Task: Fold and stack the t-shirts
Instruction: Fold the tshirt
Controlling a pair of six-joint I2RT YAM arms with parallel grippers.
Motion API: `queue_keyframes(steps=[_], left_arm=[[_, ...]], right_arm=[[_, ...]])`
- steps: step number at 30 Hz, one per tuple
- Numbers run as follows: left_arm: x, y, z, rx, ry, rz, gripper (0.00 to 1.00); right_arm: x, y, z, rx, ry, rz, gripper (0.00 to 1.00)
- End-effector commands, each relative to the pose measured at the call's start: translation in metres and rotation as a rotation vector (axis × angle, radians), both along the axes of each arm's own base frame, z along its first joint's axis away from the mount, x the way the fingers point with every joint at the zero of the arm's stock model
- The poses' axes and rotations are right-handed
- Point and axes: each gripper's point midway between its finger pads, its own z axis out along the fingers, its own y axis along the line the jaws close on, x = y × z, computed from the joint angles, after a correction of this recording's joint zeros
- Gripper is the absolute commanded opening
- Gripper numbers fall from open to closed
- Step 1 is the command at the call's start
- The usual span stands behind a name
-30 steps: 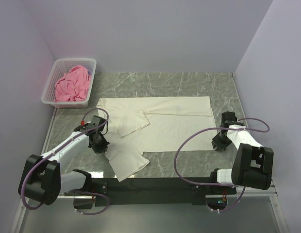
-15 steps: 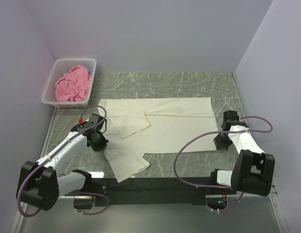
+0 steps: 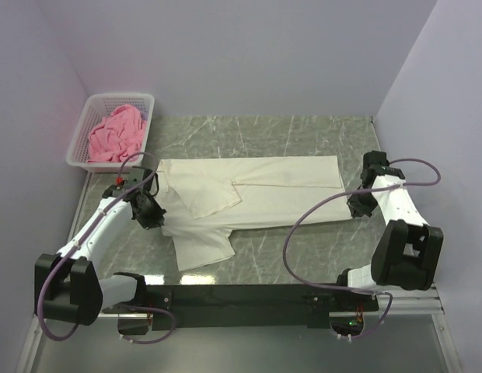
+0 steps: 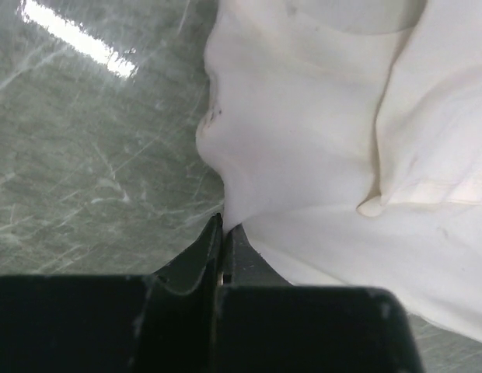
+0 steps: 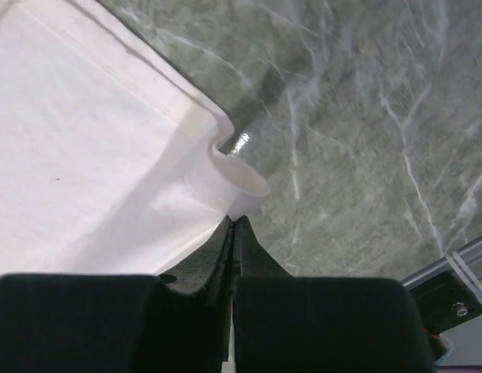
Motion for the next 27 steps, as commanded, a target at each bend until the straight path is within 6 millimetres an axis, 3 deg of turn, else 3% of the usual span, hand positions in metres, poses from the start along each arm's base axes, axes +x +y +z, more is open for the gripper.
queue_keyframes(steps=[1,16,27], left_arm=[[0.012,0.013,0.012,0.051,-0.003,-0.033,0.01],[0.039,0.020,0.008,0.037,0.039,-0.046,0.01],[0.054,0.024,-0.003,0.037,0.056,-0.043,0.01]], right_arm=[[0.018,-0.016,0.017,-0.063,-0.001,0.032,0.00],[0.077,-0.013,0.015,-0.057,0.019,0.137,0.00],[0.099,-0.010,-0.003,-0.047,0.033,0.153,0.00]])
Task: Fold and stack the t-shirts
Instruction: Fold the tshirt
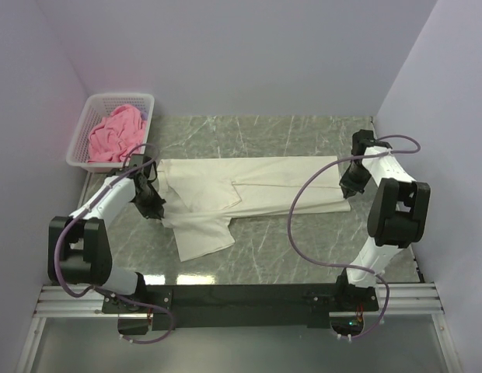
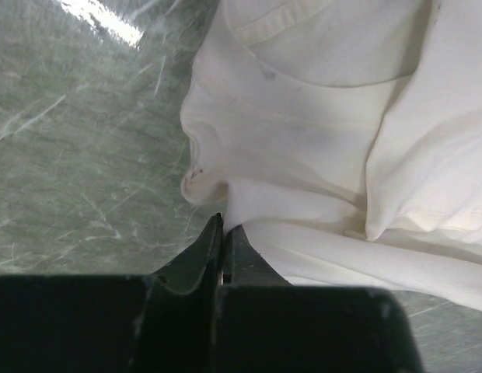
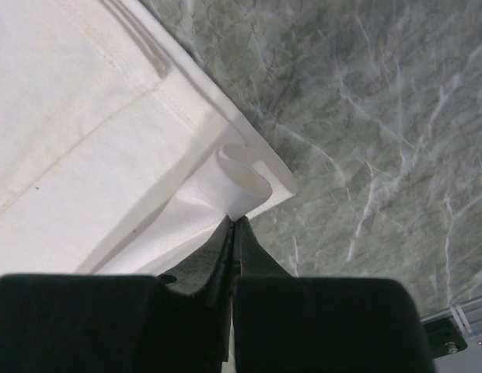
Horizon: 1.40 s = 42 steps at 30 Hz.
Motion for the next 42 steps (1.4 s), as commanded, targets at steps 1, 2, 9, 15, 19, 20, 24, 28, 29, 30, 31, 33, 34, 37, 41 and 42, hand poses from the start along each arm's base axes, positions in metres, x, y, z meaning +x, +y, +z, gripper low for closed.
queue_keyframes(steps=[1,2,9,15,19,20,24,28,29,30,31,33,34,37,41,42], left_arm=[[0.020,0.016,0.009,0.066,-0.048,0.000,0.01],[0.022,0.017,0.009,0.068,-0.051,0.001,0.01],[0.029,0.017,0.003,0.068,-0.046,0.002,0.01],[0.030,0.017,0.002,0.069,-0.053,0.012,0.01],[0.033,0.018,0.003,0.073,-0.062,0.017,0.03],[0.035,0.017,0.003,0.070,-0.068,0.020,0.05],[0.040,0.016,0.004,0.063,-0.078,0.013,0.12],[0.049,0.017,0.019,0.069,-0.137,0.020,0.33],[0.052,0.017,0.025,0.069,-0.159,0.015,0.44],[0.054,0.017,0.033,0.069,-0.187,0.013,0.49],[0.055,0.017,0.039,0.069,-0.207,0.009,0.54],[0.054,0.016,0.052,0.068,-0.251,-0.002,0.71],[0.051,0.016,0.055,0.069,-0.259,-0.002,0.77],[0.032,0.012,0.058,0.045,-0.263,-0.010,0.91],[-0.008,-0.001,0.038,0.013,-0.211,-0.022,0.91],[-0.015,-0.006,0.038,-0.010,-0.218,-0.029,0.91]], right_arm=[[0.021,-0.017,0.006,-0.073,-0.050,-0.003,0.00],[0.022,-0.016,0.005,-0.072,-0.047,-0.001,0.00],[0.027,-0.017,-0.006,-0.069,-0.036,-0.004,0.00],[0.034,-0.014,-0.010,-0.052,-0.041,-0.004,0.06],[0.045,-0.013,-0.010,-0.036,-0.059,-0.008,0.10],[0.047,-0.012,-0.009,-0.030,-0.062,-0.012,0.13],[0.063,-0.007,-0.004,0.002,-0.106,-0.015,0.29],[0.080,0.001,0.011,0.029,-0.187,-0.004,0.41],[0.083,0.005,0.017,0.041,-0.207,0.003,0.47],[0.084,0.010,0.021,0.048,-0.224,0.017,0.50],[0.089,0.020,0.034,0.050,-0.274,0.042,0.53],[0.086,0.037,0.040,0.074,-0.302,0.093,0.61],[0.089,0.047,0.053,0.081,-0.355,0.119,0.62],[0.076,0.105,0.062,0.137,-0.397,0.282,0.64],[0.039,0.201,0.063,0.280,-0.430,0.491,0.63],[0.026,0.216,0.054,0.317,-0.412,0.520,0.61]])
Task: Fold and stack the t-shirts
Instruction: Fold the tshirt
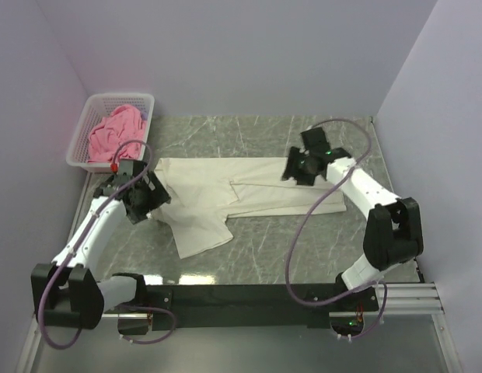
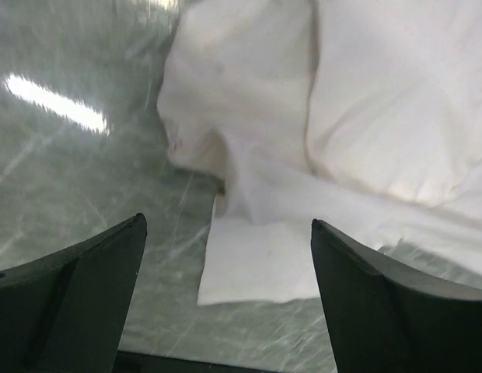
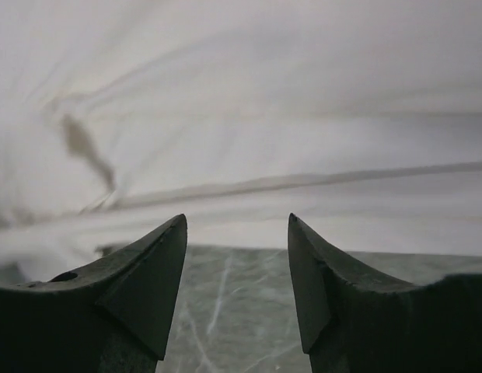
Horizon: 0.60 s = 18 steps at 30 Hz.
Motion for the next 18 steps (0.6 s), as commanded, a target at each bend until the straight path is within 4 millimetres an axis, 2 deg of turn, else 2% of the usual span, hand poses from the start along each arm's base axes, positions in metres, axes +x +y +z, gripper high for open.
queue_keyframes(steps=[1,2,4,5,6,9,13,18], left_arm=[[-0.039,-0.019,-0.022,-0.053,0.084,-0.031,0.91],[-0.052,-0.023,-0.035,-0.058,0.117,-0.036,0.91],[-0.064,-0.038,-0.043,-0.086,0.133,-0.080,0.91],[-0.072,-0.043,-0.052,-0.100,0.153,-0.078,0.89],[-0.075,-0.048,-0.055,-0.110,0.160,-0.087,0.89],[-0.085,-0.063,-0.067,-0.130,0.190,-0.121,0.86],[-0.092,-0.069,-0.081,-0.125,0.224,-0.135,0.79],[-0.098,-0.076,-0.097,-0.110,0.282,-0.161,0.73]], right_arm=[[-0.029,0.076,0.008,0.176,-0.050,0.187,0.61],[-0.039,0.093,0.007,0.214,-0.038,0.206,0.60],[-0.069,0.137,-0.004,0.275,-0.001,0.327,0.60],[-0.078,0.149,-0.008,0.288,0.021,0.346,0.59],[-0.096,0.171,-0.012,0.298,0.046,0.413,0.59],[-0.126,0.213,-0.029,0.338,0.119,0.517,0.59],[-0.148,0.239,-0.049,0.316,0.180,0.569,0.59],[-0.153,0.248,-0.069,0.265,0.215,0.571,0.58]])
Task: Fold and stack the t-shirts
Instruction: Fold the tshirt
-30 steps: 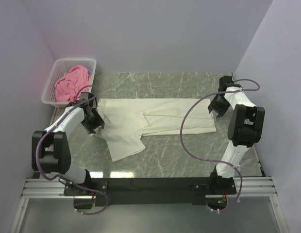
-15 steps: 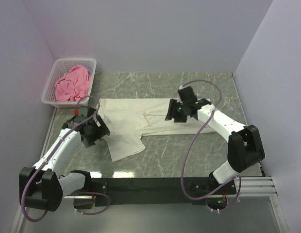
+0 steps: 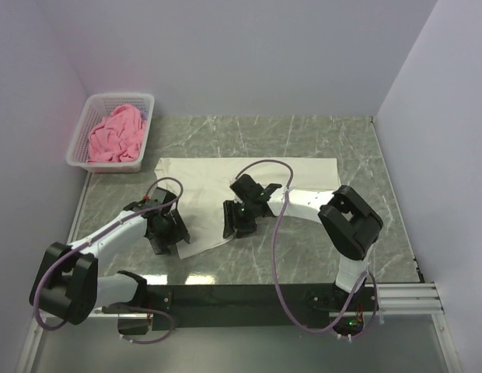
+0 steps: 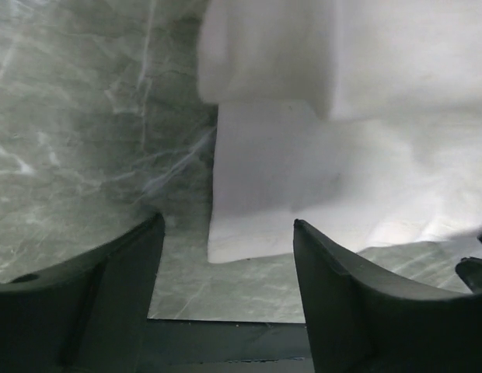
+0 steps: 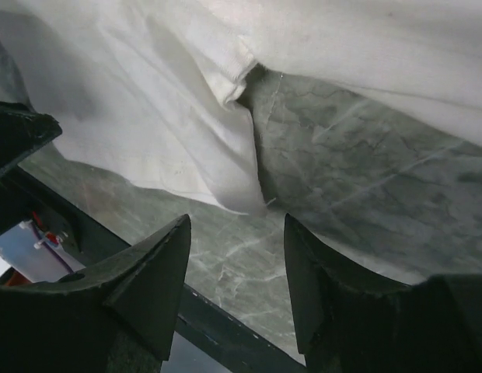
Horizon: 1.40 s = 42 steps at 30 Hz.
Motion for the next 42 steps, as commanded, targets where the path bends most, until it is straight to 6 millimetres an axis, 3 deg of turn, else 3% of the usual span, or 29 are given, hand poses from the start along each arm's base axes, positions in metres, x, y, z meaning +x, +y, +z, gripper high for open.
queue_keyframes(steps=[1,6,9,12,13,15,16,19,22,27,28,34,38,39,42], left_arm=[[0.004,-0.012,-0.007,-0.025,-0.001,-0.008,0.72],[-0.003,-0.020,-0.017,-0.013,0.036,-0.044,0.65],[-0.006,-0.021,-0.021,-0.007,0.053,-0.053,0.54],[-0.007,-0.022,-0.021,-0.003,0.056,-0.062,0.36],[-0.006,-0.021,-0.019,0.002,0.049,-0.057,0.24],[-0.003,-0.021,-0.015,0.008,0.031,-0.053,0.11],[0.002,-0.019,-0.012,0.022,0.011,-0.045,0.01],[0.009,-0.022,-0.003,0.005,-0.023,-0.033,0.01],[0.018,-0.027,0.013,-0.010,-0.052,-0.030,0.01],[0.051,-0.026,0.049,0.033,-0.162,-0.033,0.01],[0.063,-0.029,0.064,0.031,-0.198,-0.033,0.01],[0.116,-0.029,0.102,0.074,-0.310,-0.040,0.01],[0.150,-0.030,0.108,0.090,-0.348,-0.057,0.01],[0.174,-0.030,0.114,0.106,-0.397,-0.072,0.01],[0.190,-0.031,0.117,0.121,-0.421,-0.094,0.01]], right_arm=[[0.015,0.017,0.011,0.030,-0.044,-0.023,0.58],[0.011,0.018,-0.002,-0.002,-0.030,-0.016,0.56],[0.007,0.019,-0.007,-0.012,-0.022,-0.003,0.53],[0.005,0.021,-0.007,-0.013,-0.018,0.008,0.47],[0.005,0.022,-0.006,-0.011,-0.020,0.015,0.42],[0.005,0.023,-0.002,-0.012,-0.025,0.020,0.33],[0.008,0.023,-0.001,-0.013,-0.034,0.020,0.24],[0.010,0.024,0.004,-0.010,-0.043,0.022,0.09],[0.015,0.028,0.014,-0.004,-0.058,0.025,0.00],[0.033,0.028,0.041,0.014,-0.084,0.000,0.00],[0.039,0.031,0.048,0.028,-0.092,-0.008,0.00],[0.070,0.034,0.078,0.118,-0.071,-0.064,0.00],[0.091,0.035,0.084,0.166,-0.034,-0.104,0.00],[0.104,0.037,0.086,0.198,-0.018,-0.127,0.00],[0.115,0.040,0.087,0.222,0.001,-0.147,0.00]])
